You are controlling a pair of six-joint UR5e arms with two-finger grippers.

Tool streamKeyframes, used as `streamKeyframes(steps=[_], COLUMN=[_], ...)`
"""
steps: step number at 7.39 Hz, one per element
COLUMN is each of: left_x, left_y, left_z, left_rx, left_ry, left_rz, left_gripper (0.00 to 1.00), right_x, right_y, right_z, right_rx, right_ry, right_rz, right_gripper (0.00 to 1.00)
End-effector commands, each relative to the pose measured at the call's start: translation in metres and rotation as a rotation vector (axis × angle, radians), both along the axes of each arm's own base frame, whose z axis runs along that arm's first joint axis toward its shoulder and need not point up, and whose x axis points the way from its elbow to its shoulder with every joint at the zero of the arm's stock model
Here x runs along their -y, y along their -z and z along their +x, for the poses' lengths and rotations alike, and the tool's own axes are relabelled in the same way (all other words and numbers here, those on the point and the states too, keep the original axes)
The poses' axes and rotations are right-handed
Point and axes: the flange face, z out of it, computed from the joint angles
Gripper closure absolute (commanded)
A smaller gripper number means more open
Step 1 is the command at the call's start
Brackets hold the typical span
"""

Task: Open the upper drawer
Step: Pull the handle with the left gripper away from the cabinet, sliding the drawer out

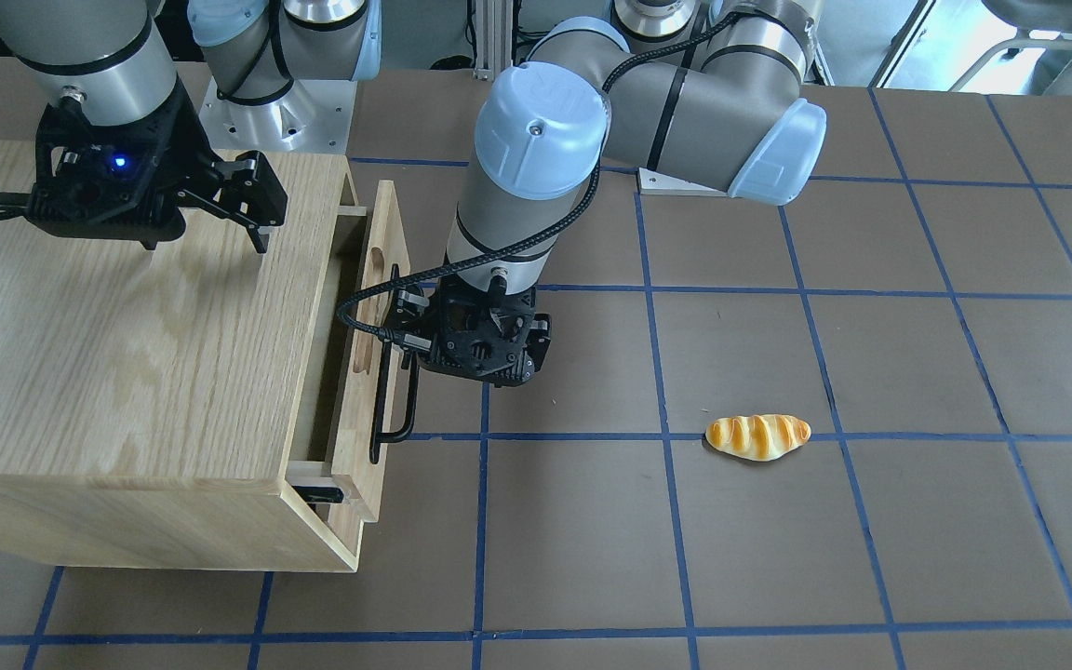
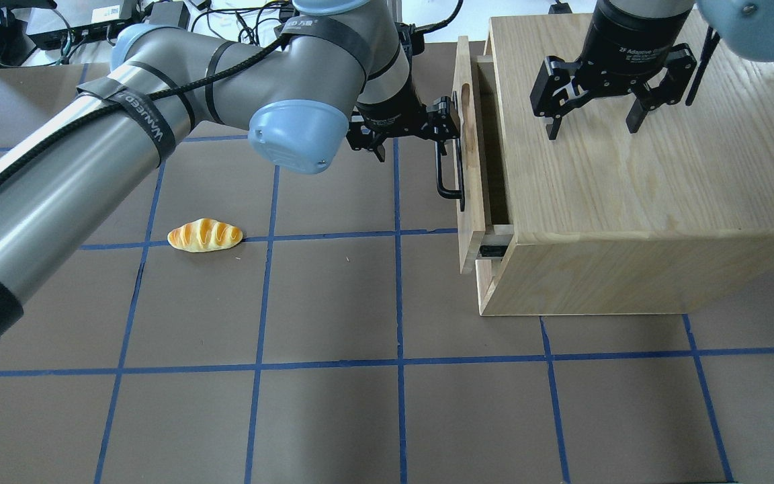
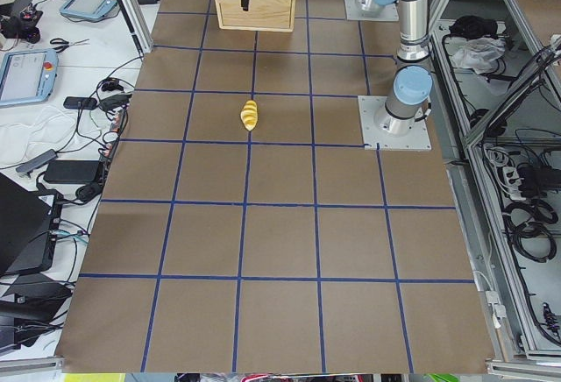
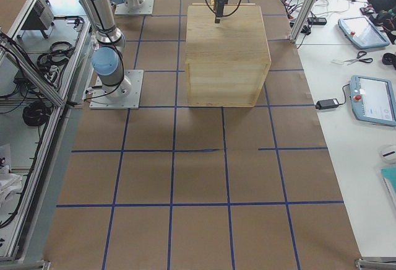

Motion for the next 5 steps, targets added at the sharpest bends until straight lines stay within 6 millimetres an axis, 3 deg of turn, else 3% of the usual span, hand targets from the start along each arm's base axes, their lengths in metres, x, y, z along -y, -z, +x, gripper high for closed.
streamKeyframes(steps=[1, 5], left_x=[0.002, 0.011], left_y=[-0.001, -0.009], left_z=[0.005, 0.035], left_rx=[0.004, 0.017], left_ry=[0.002, 0.017], left_rz=[-0.001, 0.005], left_gripper=[0.00, 0.00], right_x=[0.000, 0.000], right_y=[0.000, 0.000], right_z=[0.000, 0.000], right_rx=[0.000, 0.000], right_ry=[-0.001, 0.001], right_rz=[0.000, 0.000], right_gripper=[0.00, 0.00])
